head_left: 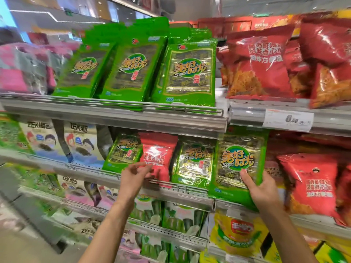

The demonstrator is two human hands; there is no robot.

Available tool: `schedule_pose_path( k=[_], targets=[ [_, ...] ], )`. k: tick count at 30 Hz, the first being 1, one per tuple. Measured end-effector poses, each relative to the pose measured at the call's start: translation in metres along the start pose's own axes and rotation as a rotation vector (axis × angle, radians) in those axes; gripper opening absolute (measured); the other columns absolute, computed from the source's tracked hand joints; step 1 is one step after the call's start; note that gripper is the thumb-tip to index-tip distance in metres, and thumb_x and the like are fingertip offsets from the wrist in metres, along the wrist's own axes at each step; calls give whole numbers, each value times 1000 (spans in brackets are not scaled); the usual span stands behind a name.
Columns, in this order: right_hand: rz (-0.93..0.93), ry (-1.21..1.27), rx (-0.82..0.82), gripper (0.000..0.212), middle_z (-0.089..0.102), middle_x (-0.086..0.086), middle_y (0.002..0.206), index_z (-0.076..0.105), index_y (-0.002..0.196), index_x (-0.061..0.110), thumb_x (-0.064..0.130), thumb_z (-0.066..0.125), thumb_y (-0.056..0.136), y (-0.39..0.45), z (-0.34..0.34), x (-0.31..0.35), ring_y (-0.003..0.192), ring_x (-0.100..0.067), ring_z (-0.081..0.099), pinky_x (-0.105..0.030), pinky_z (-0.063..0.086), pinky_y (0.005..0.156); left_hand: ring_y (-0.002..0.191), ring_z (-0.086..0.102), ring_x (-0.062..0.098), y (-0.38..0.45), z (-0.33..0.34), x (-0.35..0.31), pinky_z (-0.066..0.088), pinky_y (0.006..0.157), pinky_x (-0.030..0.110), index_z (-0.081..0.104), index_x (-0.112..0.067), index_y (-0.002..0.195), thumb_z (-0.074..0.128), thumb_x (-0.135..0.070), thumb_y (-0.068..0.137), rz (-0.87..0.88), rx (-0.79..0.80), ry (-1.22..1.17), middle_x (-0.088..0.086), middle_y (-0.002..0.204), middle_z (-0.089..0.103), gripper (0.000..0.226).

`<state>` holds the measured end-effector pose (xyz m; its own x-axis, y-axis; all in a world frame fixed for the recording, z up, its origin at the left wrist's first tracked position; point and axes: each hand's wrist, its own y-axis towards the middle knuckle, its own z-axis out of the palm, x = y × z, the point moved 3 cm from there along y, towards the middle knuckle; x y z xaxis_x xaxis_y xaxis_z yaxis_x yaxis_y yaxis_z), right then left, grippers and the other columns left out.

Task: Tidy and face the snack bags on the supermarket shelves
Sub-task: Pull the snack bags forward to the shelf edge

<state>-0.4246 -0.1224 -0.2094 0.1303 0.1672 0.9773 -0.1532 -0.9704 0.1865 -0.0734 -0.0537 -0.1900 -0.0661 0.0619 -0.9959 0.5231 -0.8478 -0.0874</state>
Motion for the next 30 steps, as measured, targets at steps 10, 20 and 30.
schedule_pose_path(
  k=[10, 20, 30],
  targets=[
    [107, -45, -5, 10, 75, 0, 99, 69, 101, 21, 27, 71, 94, -30, 36, -11, 95, -20, 69, -39, 52, 85, 97, 60, 19, 74, -16, -15, 46, 86, 27, 56, -3, 126, 91, -19, 68, 114, 63, 316, 7, 106, 63, 70],
    [173, -73, -118, 16, 74, 6, 79, 70, 90, 20, 35, 69, 95, -59, 54, -6, 78, -15, 69, -30, 48, 64, 68, 73, 6, 102, 12, 5, 57, 63, 18, 68, -11, 101, 97, -28, 48, -37, 473, 448, -6, 76, 77, 63],
    [185, -76, -47, 11, 71, 6, 80, 69, 95, 22, 33, 68, 96, -56, 89, 9, 83, -20, 68, -36, 53, 72, 64, 73, 12, 92, -2, -25, 55, 50, 21, 68, -8, 95, 93, -8, 61, -15, 382, 225, 7, 87, 76, 42]
  ],
)
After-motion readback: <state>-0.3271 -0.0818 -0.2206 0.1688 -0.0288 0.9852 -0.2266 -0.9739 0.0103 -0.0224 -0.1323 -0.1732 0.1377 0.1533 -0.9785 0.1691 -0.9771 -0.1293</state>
